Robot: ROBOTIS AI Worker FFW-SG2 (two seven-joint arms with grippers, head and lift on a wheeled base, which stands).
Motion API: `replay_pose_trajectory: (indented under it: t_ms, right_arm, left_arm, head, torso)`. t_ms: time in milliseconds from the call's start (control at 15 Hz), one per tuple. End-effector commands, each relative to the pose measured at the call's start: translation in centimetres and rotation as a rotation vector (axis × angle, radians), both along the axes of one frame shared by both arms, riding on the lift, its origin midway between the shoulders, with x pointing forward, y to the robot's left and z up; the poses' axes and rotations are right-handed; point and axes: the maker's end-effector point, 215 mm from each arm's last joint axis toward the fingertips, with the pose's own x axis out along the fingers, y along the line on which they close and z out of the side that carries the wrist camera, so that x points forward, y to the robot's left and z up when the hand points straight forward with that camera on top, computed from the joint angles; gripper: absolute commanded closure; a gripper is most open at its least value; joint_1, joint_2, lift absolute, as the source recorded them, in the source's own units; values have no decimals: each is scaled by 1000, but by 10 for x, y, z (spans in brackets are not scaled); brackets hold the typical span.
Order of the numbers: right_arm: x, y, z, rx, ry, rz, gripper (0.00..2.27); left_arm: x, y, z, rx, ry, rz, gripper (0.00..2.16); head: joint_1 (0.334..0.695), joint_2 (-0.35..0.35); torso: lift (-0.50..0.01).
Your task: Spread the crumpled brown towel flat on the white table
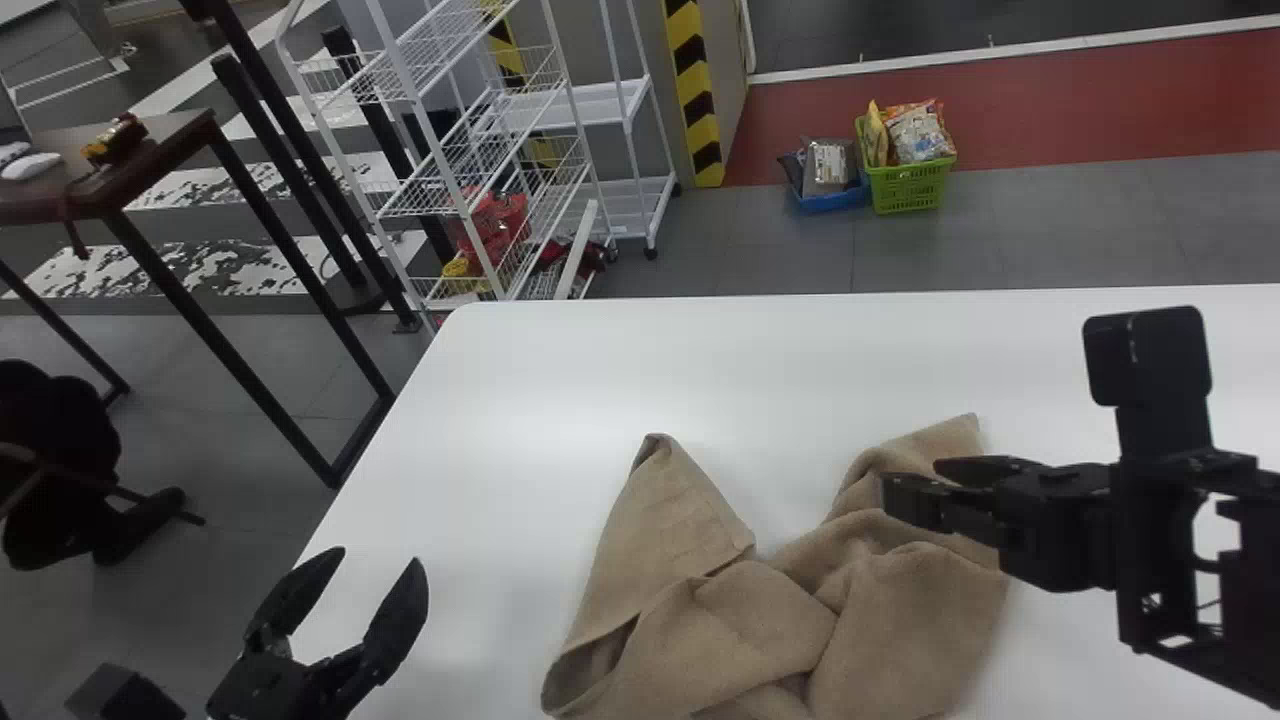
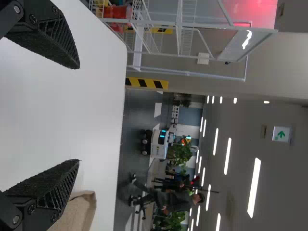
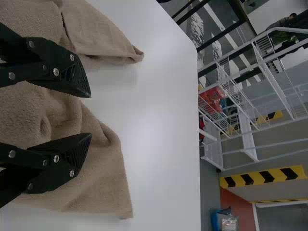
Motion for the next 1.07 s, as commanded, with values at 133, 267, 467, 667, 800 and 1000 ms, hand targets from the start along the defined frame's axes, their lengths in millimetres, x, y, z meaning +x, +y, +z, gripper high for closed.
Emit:
replay_pose_trajectory:
  t_ms: [133, 267, 467, 667, 800, 1000]
  right_arm:
    - [-4, -29, -31, -199, 156, 50, 201]
    - [7, -29, -20, -218, 104, 107, 157]
    - [20, -16, 8, -149, 74, 184, 137]
    - [21, -4, 13, -114, 153, 257, 113]
    - [13, 8, 5, -119, 228, 308, 83]
    - [14, 4, 0, -129, 347, 290, 36]
  left_arm:
    - [-1, 1, -1, -5, 2, 3, 130]
    - [-1, 1, -1, -1, 1, 5, 130]
    - [-1, 1, 0, 0, -1, 4, 130]
    - [-1, 2, 1, -1, 0, 7, 130]
    - [-2, 4, 2, 2, -3, 9, 130]
    - [-2, 5, 1, -4, 3, 10, 130]
  head:
    - [695, 350]
    - [695, 350]
    - [695, 350]
    - [695, 350]
    - [695, 350]
    - [695, 350]
  torso:
    - [-123]
    - [-123]
    - [-123]
    - [-123]
    - [-123]
    - [-123]
